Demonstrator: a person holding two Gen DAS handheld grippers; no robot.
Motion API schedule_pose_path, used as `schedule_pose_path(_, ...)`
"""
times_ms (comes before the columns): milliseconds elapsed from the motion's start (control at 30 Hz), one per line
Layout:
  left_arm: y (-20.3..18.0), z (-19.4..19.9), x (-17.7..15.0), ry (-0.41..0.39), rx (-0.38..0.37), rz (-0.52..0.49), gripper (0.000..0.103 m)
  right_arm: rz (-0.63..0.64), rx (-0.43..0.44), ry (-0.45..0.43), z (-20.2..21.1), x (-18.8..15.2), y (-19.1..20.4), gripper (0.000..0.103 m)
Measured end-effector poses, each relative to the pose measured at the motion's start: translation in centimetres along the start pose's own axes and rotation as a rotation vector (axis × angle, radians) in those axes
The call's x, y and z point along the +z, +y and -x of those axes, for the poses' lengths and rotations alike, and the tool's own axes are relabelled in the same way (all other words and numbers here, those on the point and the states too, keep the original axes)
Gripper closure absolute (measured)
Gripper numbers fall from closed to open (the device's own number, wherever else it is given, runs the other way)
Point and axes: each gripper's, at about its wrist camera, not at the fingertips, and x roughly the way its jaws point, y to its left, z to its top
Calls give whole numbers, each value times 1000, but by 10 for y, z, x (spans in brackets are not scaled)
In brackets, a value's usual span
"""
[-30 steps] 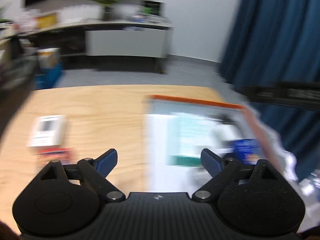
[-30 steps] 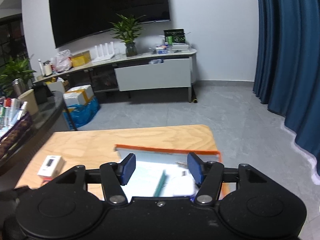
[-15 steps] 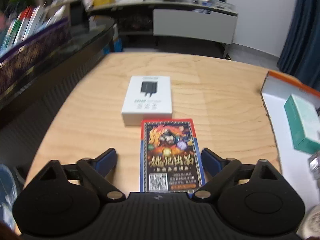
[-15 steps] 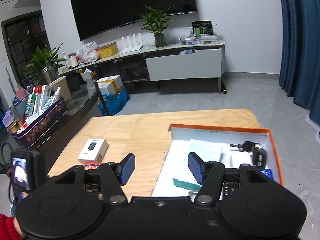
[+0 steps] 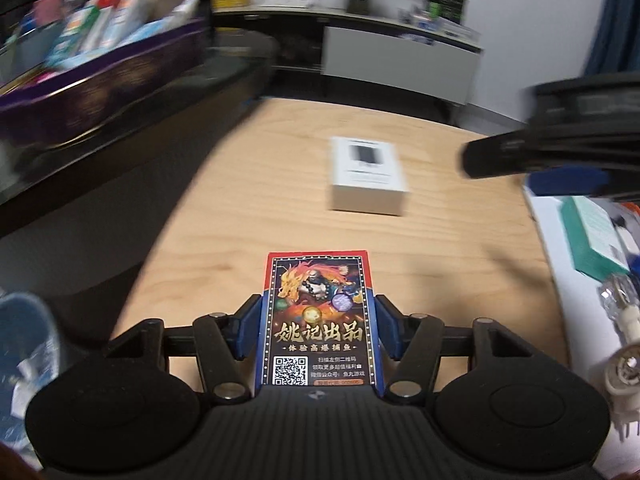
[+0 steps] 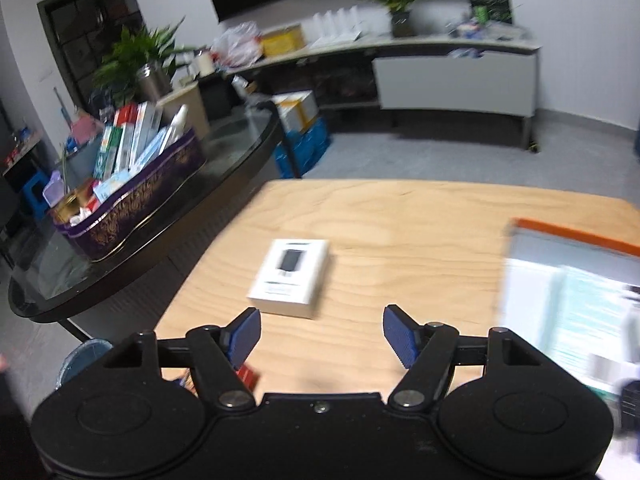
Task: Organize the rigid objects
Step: 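Grasp the red card-game box with the left tool while the right tool moves to the UGREEN box, then grasp the white UGREEN charger box with the right tool while the left holds the card box, then carry the red card box and UGREEN box over the white box with both tools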
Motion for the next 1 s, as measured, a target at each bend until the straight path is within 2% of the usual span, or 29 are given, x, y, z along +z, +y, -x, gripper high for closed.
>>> schedule_pose_path(100,12,1,0,-22,34,17,43,5,-9,38,-38,14,25,22)
schedule_pose_path(200,20,0,-1,-31,34,56,43,-45,-19,89,-74,26,36,22)
schedule_pose_path(400,29,-4,2,-43,26,102,43,-5,-140,159,-131,36,51,22)
schedule_pose_path(500,30,-5,3,-45,33,108,43,60,-180,145,-138,33,54,32)
schedule_pose_path(533,27,-3,2,-47,32,106,43,65,-180,145,-136,33,53,32)
schedule_pose_path(667,23,5,0,-58,8,85,43,88,-181,73,-96,23,43,32)
schedule_pose_path(833,1,23,3,-67,-68,42,43,64,-179,-31,3,1,8,32)
schedule_pose_path(900,-15,36,4,-81,-111,22,43,35,-203,-59,46,-14,-13,32)
schedule_pose_path(1000,-48,60,3,-101,-195,-18,43,5,-290,-104,111,-40,-42,32)
